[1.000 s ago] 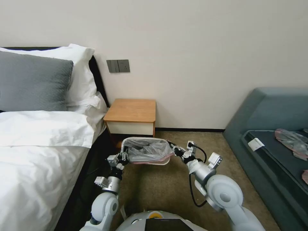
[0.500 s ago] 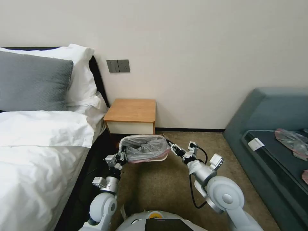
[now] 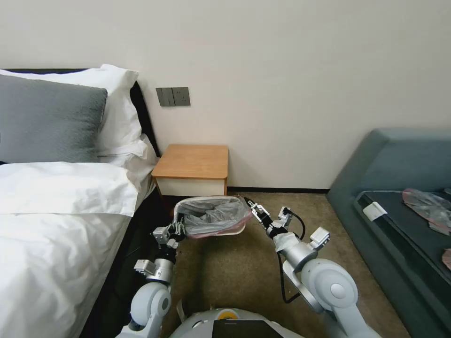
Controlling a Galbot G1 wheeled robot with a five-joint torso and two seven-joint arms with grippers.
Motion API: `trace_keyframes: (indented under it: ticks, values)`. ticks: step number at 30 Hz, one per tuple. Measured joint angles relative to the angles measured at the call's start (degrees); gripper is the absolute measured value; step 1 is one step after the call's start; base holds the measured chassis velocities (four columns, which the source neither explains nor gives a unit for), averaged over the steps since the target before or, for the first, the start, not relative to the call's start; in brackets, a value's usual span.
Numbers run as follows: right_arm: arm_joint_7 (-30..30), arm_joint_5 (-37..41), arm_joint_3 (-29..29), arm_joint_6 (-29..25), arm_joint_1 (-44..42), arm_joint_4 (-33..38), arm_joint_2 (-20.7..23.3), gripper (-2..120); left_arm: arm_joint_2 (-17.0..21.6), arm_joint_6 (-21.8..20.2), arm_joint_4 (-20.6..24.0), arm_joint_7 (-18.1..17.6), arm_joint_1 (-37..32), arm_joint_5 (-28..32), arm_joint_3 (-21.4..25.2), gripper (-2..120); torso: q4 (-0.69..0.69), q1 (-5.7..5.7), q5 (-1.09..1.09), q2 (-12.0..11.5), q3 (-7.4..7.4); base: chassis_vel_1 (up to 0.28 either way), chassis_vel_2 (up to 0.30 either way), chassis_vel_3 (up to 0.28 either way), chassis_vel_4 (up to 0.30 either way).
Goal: Pick up the garbage bag from the table and place it over the trash can.
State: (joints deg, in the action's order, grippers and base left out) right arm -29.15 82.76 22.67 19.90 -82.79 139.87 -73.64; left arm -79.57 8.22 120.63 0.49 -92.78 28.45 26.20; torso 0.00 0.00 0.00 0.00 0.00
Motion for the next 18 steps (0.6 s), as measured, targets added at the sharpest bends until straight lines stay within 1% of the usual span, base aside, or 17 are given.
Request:
trace_keyframes:
  ticks: [7, 8, 9, 11, 13, 14, 15, 16, 18]
  values:
    - [0.3, -0.2, -0.3, 0.0, 0.0, -0.2, -1.3, 82, -0.5, -0.2, 0.3, -0.6, -0.2, 0.4, -0.3, 3, 0.00, 0.00, 0.00, 0.0, 0.00, 0.000, 0.000, 0.000, 0.000]
    - [0.4, -0.4, -0.6, 0.0, 0.1, -0.3, -1.7, 78, -0.5, -0.3, 0.4, -0.6, -0.3, 0.4, -0.3, 3, 0.00, 0.00, 0.00, 0.0, 0.00, 0.000, 0.000, 0.000, 0.000]
    - [0.4, -0.4, -0.6, 0.0, 0.1, -0.3, -1.7, 78, -0.5, -0.3, 0.4, -0.6, -0.3, 0.4, -0.3, 3, 0.00, 0.00, 0.00, 0.0, 0.00, 0.000, 0.000, 0.000, 0.000]
    - [0.5, -0.6, -0.9, 0.1, 0.0, -0.4, -2.1, 71, -0.4, -0.3, 0.4, -0.7, -0.3, 0.4, -0.3, 3, 0.00, 0.00, 0.00, 0.0, 0.00, 0.000, 0.000, 0.000, 0.000]
    - [0.6, -0.9, -1.2, 0.2, -0.2, -0.4, -2.5, 59, -0.4, -0.3, 0.4, -0.7, -0.3, 0.5, -0.3, 3, 0.00, 0.00, 0.00, 0.0, 0.00, 0.000, 0.000, 0.000, 0.000]
    - [0.6, -0.9, -1.2, 0.2, -0.2, -0.4, -2.5, 59, -0.4, -0.3, 0.4, -0.7, -0.3, 0.5, -0.3, 3, 0.00, 0.00, 0.00, 0.0, 0.00, 0.000, 0.000, 0.000, 0.000]
    - [0.6, -0.9, -1.3, 0.2, -0.3, -0.5, -2.6, 57, -0.4, -0.3, 0.5, -0.7, -0.2, 0.5, -0.3, 3, 0.00, 0.00, 0.00, 0.0, 0.00, 0.000, 0.000, 0.000, 0.000]
    - [0.6, -1.0, -1.3, 0.2, -0.3, -0.5, -2.7, 50, -0.4, -0.3, 0.5, -0.7, -0.2, 0.5, -0.3, 3, 0.00, 0.00, 0.00, 0.0, 0.00, 0.000, 0.000, 0.000, 0.000]
    - [0.7, -1.0, -1.2, 0.2, -0.4, -0.5, -2.7, 42, -0.4, -0.3, 0.5, -0.7, -0.3, 0.5, -0.4, 3, 0.00, 0.00, 0.00, 0.0, 0.00, 0.000, 0.000, 0.000, 0.000]
